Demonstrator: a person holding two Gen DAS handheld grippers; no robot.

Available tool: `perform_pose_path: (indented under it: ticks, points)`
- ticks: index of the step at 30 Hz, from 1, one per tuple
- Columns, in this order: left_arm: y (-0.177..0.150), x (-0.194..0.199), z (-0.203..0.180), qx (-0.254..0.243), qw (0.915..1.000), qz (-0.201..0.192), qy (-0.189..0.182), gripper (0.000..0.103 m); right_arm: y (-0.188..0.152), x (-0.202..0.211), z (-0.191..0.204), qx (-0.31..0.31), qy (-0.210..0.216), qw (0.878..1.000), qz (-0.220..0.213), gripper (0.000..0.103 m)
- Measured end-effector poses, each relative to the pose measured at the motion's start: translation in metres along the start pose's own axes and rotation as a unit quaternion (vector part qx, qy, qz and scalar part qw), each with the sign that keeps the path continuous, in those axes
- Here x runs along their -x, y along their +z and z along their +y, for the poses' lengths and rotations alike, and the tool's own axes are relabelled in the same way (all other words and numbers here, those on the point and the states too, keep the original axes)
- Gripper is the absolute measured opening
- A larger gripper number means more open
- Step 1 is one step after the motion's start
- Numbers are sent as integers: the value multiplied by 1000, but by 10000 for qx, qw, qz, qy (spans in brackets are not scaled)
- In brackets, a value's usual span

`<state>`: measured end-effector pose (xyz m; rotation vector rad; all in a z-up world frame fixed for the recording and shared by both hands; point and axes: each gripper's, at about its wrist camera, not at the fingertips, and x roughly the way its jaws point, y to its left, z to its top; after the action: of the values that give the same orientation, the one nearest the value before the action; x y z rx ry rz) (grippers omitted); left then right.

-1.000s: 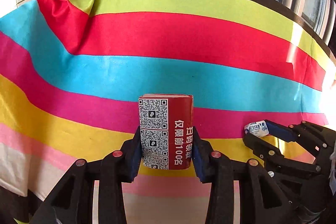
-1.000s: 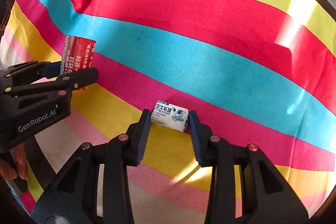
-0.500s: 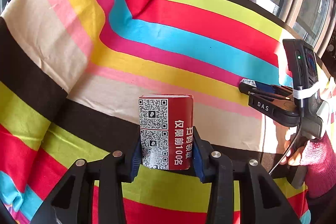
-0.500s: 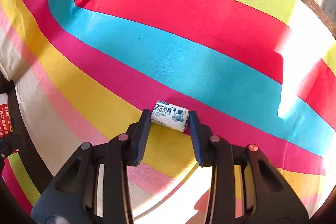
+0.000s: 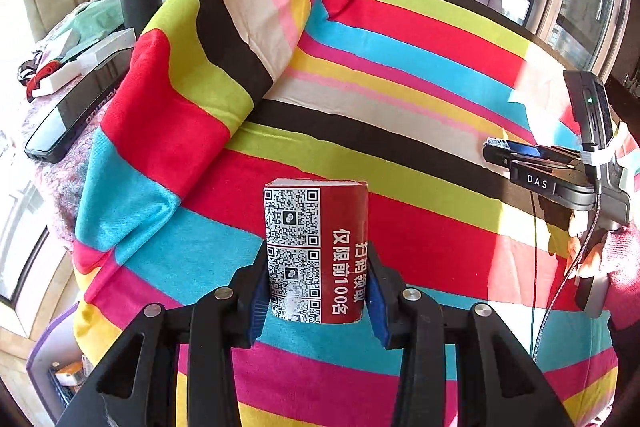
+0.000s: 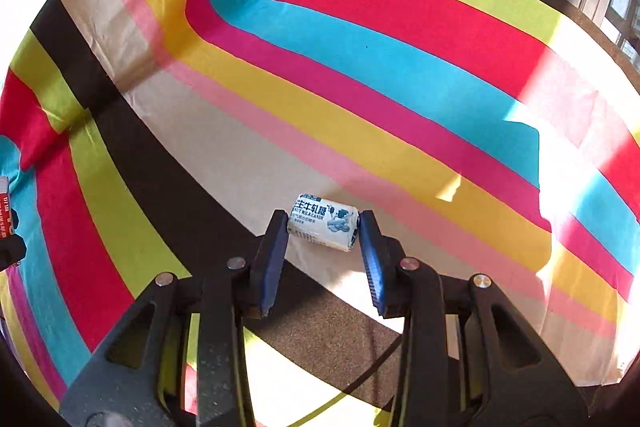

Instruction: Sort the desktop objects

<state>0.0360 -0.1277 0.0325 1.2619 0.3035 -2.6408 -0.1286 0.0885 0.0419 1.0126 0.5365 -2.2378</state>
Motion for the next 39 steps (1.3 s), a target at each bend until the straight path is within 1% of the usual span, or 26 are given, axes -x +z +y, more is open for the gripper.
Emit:
perform_pose_path:
  ticks: [5, 10, 13, 14, 18, 22, 27, 31, 34, 39]
  points:
    - [-27, 22, 16, -24, 10000, -60, 15, 42, -9, 7, 60, 379, 171, 9991, -47, 39]
    - [-47, 42, 38, 114, 9999, -116, 20, 42, -34, 45, 99, 743, 395, 9963, -153, 39]
    - [-59, 53, 55, 320, 9994, -137, -48, 42, -50, 64, 124, 1088, 513, 9925, -234, 39]
    - [-64, 57, 60, 365, 9992, -148, -12, 42, -54, 68, 132, 1193, 551, 9910, -254, 39]
    - [-84, 72, 80, 678, 9976, -160, -8, 42, -70, 78, 154, 1366, 825, 9869, -247, 39]
    - [-102, 93, 98, 921, 9954, -267, 56, 42, -85, 87, 174, 1583, 1016, 9819, -214, 39]
    - [-115, 119, 118, 1120, 9925, -417, 236, 42, -94, 101, 201, 1797, 1262, 9751, -299, 39]
    - [-122, 141, 134, 1214, 9904, -514, 420, 42, -94, 114, 225, 2044, 1485, 9668, -392, 39]
    - [-127, 151, 150, 1305, 9880, -537, 625, 42, -90, 121, 249, 2201, 1756, 9585, -449, 39]
    - [-136, 162, 183, 1518, 9830, -529, 891, 42, -90, 126, 298, 2524, 2211, 9408, -475, 39]
